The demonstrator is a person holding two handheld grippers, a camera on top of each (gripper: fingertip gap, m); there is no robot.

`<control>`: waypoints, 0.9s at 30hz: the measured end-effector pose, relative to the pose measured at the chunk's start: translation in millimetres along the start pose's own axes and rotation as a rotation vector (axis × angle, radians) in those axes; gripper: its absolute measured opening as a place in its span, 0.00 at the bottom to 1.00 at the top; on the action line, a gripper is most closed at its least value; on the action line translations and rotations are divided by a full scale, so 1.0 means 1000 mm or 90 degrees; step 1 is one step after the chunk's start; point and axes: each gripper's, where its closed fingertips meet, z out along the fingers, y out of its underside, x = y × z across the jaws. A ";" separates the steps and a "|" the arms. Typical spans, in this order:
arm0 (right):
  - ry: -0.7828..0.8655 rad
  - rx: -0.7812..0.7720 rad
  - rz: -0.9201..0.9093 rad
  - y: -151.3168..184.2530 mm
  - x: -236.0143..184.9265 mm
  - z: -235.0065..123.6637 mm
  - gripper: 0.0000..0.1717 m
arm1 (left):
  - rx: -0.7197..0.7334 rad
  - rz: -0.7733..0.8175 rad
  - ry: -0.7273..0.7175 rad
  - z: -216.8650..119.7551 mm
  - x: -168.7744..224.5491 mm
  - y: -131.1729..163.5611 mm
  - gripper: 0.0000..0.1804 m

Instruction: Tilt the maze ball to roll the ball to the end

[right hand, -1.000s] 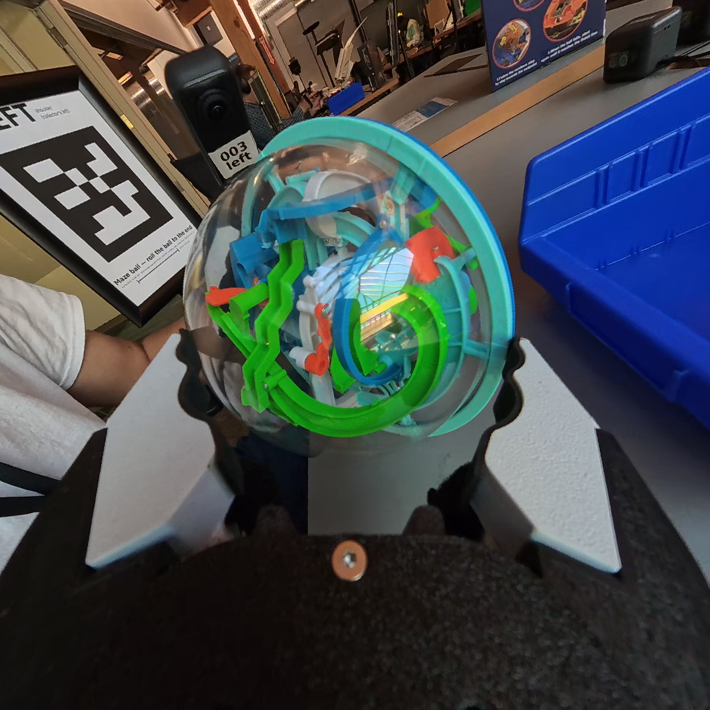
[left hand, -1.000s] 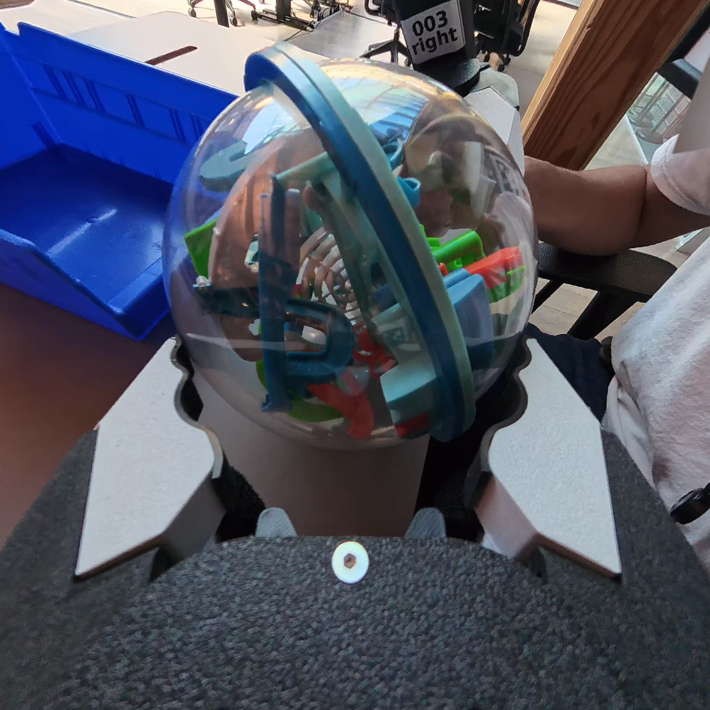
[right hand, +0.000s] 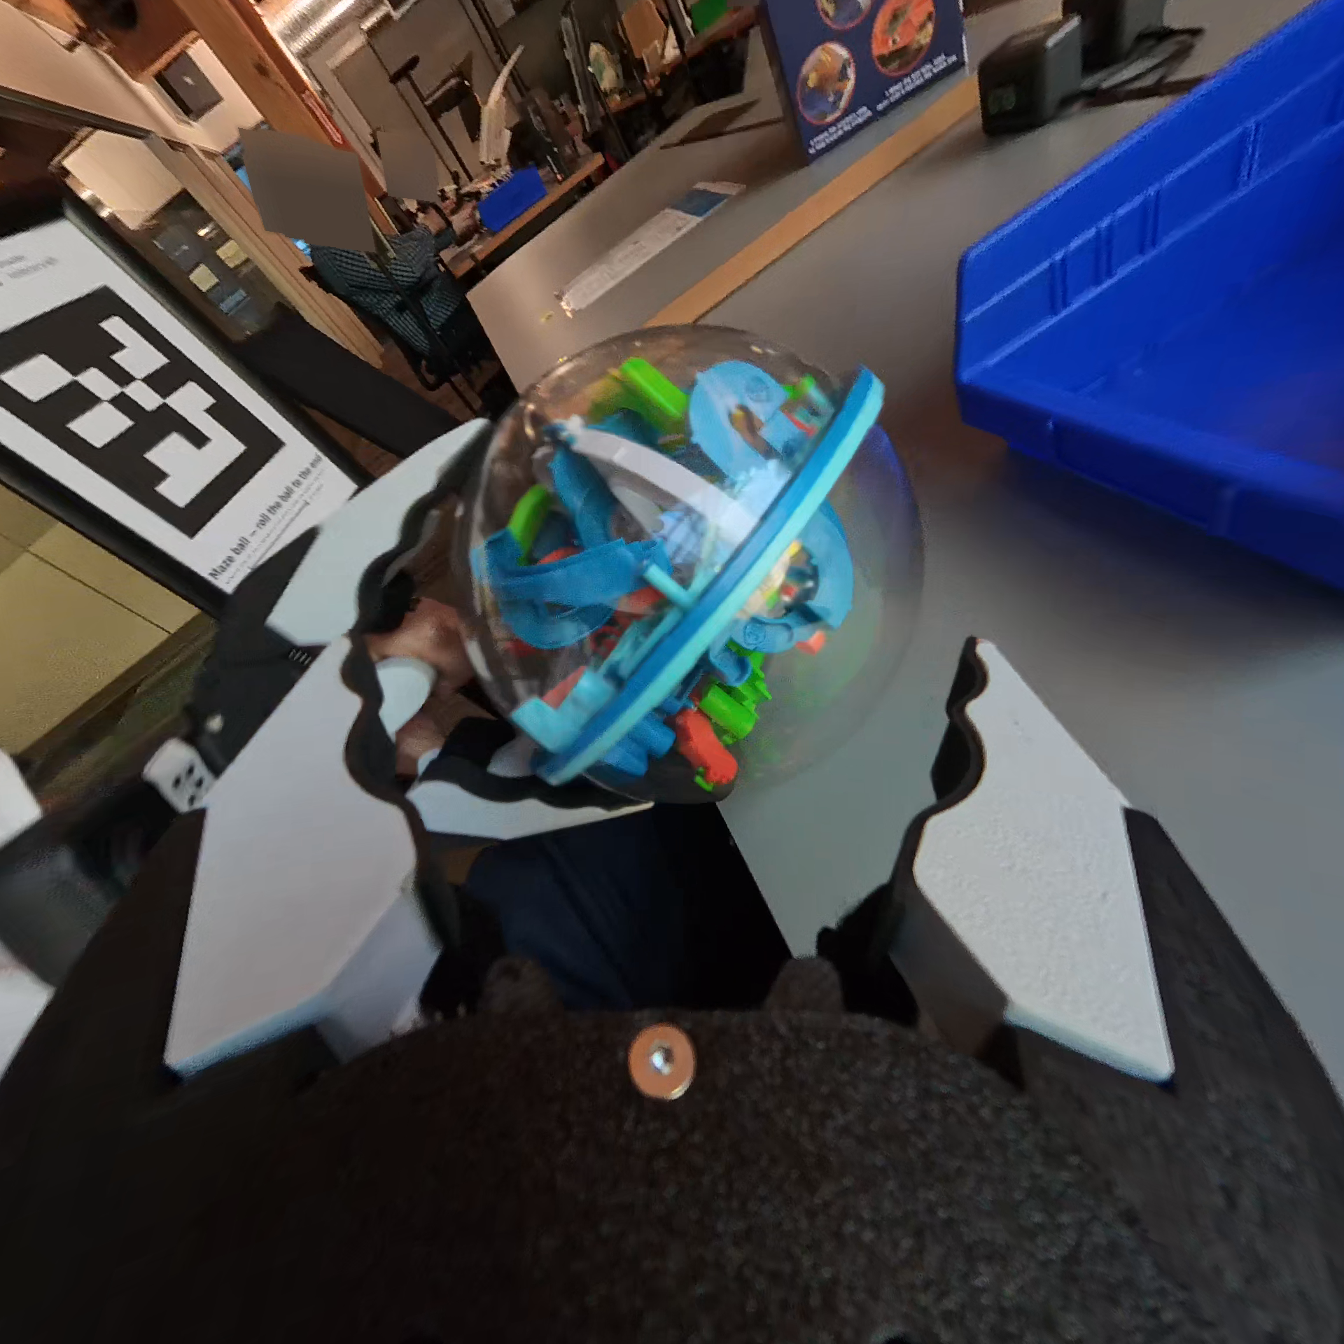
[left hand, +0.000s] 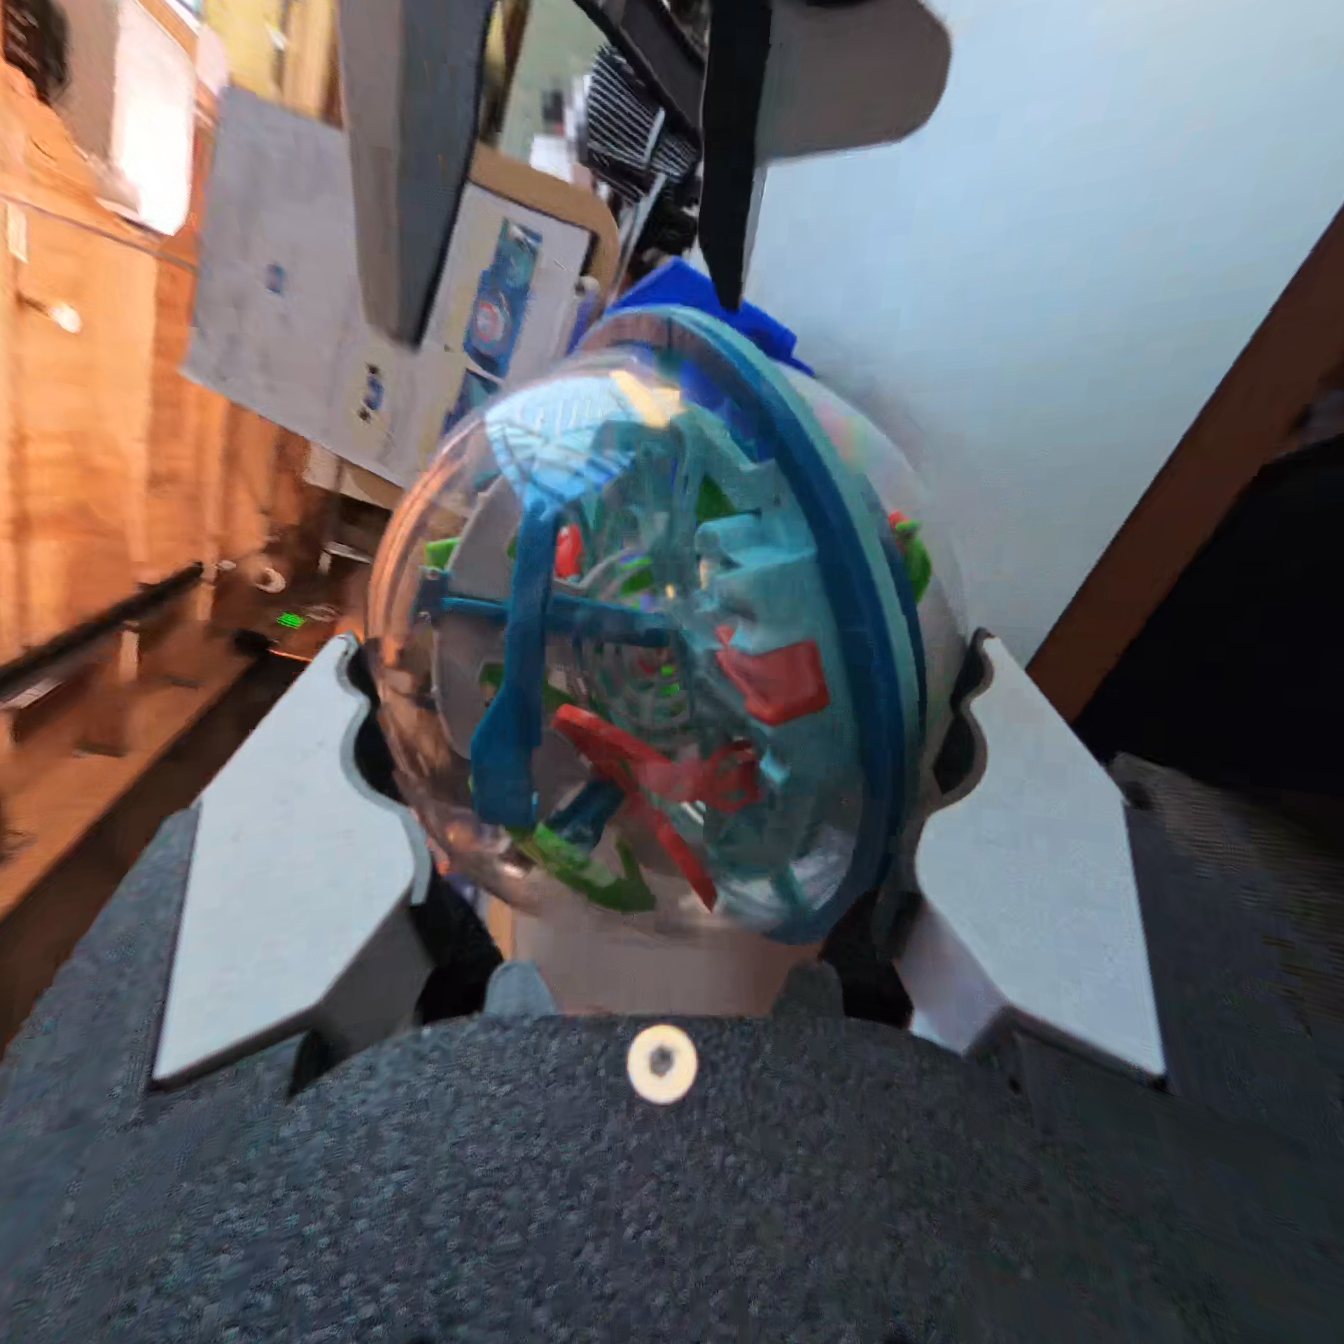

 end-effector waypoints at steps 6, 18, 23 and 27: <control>-0.132 -0.073 0.155 0.040 0.000 0.019 0.78 | 0.119 -0.028 0.009 -0.025 0.010 -0.036 0.72; -0.172 0.026 0.069 -0.005 0.027 0.019 0.53 | 0.132 -0.792 0.339 -0.016 -0.048 0.114 0.83; -0.115 -0.089 -0.016 0.008 -0.003 0.085 0.90 | 0.176 -0.985 0.595 0.008 -0.030 0.101 0.87; -0.094 -0.124 -0.056 0.023 0.004 0.101 0.90 | 0.183 -0.903 0.476 0.013 -0.044 0.082 0.88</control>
